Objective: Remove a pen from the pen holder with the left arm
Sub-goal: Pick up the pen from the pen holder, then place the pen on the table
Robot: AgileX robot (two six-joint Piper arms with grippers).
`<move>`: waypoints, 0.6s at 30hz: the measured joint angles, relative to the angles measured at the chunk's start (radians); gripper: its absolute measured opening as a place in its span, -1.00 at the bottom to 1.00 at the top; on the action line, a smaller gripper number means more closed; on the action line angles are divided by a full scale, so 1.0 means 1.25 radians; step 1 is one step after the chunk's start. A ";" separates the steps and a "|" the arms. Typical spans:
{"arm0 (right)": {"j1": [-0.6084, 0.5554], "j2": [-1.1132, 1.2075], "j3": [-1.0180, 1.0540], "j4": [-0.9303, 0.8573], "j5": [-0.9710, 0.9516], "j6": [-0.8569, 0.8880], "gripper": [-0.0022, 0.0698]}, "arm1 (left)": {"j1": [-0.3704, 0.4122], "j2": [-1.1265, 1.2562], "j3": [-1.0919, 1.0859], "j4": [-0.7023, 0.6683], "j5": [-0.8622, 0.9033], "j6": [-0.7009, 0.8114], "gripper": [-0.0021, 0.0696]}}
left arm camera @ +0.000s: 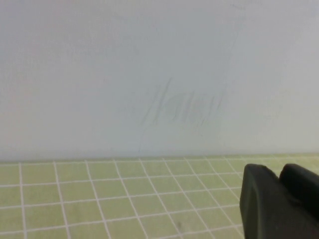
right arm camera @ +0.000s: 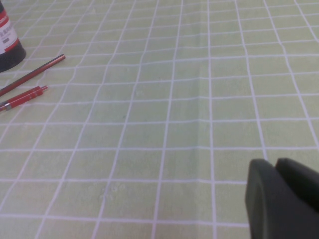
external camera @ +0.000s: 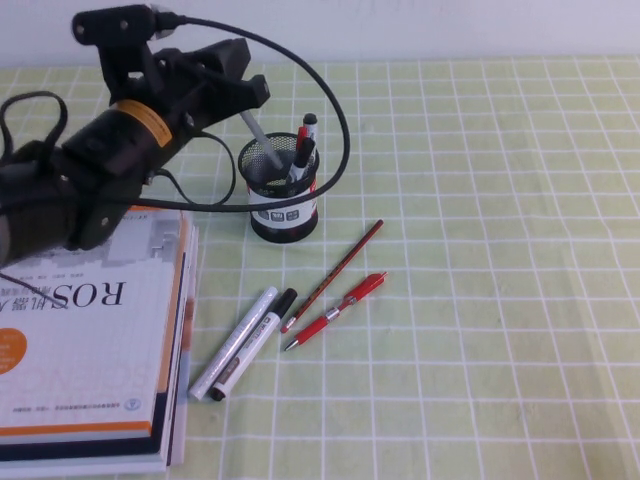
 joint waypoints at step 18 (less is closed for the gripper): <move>0.000 0.000 0.000 0.000 0.000 0.000 -0.97 | -0.072 -0.301 0.000 0.318 0.452 -0.136 -0.87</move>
